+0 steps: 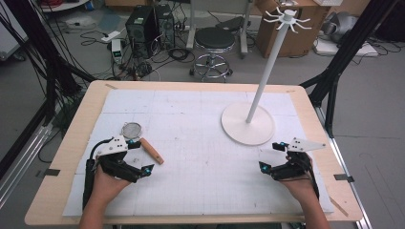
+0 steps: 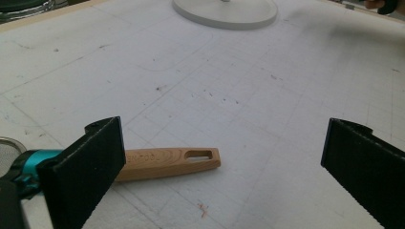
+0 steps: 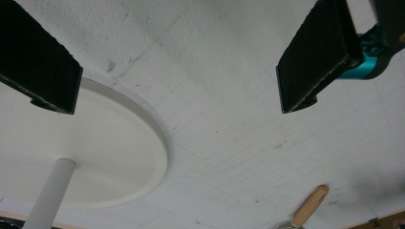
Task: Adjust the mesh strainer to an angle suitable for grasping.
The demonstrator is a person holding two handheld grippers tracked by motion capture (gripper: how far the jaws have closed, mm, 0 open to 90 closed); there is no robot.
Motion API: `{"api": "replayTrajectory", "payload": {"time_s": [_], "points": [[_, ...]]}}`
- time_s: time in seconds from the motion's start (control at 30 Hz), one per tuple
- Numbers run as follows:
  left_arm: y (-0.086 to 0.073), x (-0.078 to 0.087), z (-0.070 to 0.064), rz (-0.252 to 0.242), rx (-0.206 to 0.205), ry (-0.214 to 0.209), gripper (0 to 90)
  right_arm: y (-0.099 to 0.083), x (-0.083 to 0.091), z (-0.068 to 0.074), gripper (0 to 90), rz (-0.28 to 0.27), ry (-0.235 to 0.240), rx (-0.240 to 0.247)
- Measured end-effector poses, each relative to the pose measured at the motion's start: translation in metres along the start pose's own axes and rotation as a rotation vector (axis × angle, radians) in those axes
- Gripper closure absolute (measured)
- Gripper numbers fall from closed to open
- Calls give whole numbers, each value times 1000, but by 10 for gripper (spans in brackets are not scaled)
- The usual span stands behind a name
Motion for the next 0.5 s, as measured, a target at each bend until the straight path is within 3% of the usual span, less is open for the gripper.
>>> {"api": "replayTrajectory", "payload": {"time_s": [0.4, 0.5], "points": [[-6, 4, 3, 7, 11, 20, 18, 2, 0, 3, 5, -5, -4, 12], [-7, 4, 4, 17, 10, 22, 106, 3, 0, 5, 5, -4, -4, 18]]}}
Point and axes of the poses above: each handheld gripper's, and its own axes: x roughly backward along the jaws, y roughly out of its top, z roughly to its left, the point moved 7 cm from there along -x, roughly forward along the jaws, and after that the axes turned 9 degrees about z, right-handed, at the moved point
